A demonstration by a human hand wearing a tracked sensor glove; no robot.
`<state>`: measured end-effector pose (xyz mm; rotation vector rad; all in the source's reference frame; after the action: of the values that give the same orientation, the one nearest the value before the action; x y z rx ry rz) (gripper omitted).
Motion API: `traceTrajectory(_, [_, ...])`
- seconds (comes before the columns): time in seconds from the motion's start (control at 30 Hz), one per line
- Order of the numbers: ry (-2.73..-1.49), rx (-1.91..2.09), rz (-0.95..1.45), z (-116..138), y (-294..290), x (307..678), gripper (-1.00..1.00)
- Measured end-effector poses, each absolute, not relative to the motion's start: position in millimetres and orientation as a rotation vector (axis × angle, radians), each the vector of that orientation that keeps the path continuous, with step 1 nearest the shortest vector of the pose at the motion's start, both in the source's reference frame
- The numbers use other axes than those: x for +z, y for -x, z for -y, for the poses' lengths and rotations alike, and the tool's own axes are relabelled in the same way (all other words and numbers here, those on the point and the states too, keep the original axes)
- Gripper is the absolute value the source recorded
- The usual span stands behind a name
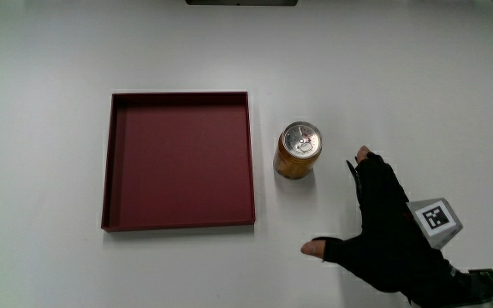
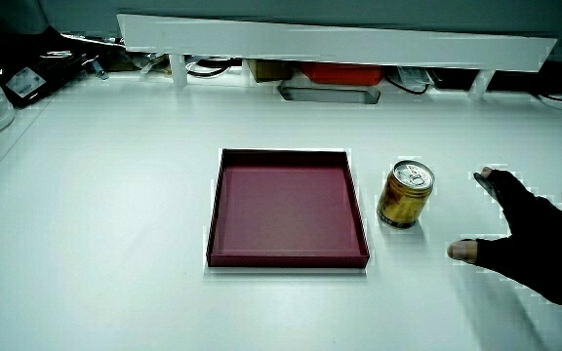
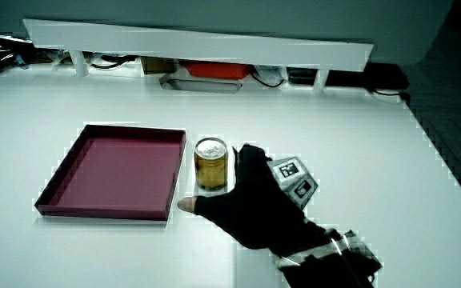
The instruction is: Pick red bull from desk
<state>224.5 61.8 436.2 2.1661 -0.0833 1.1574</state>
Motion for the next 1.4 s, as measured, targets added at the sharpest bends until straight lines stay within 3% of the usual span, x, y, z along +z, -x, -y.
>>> traceTrajectory(0.73, [-2.043, 1.342, -0.083, -5.2, -212.6, 485.2, 0.00])
traceTrajectory(1.1, [-2.017, 1.373, -0.117, 6.8, -201.1, 508.0, 0.00])
traceTrajectory(1.13, [-2.114, 1.385, -0.091, 7.6, -199.4, 507.7, 0.00])
traceTrajectory(1.17, [-2.006, 1.394, -0.115, 7.0, -200.0, 512.8, 0.00])
traceTrajectory(1.4, [-2.000, 1.411, -0.113, 5.8, -196.8, 520.1, 0.00])
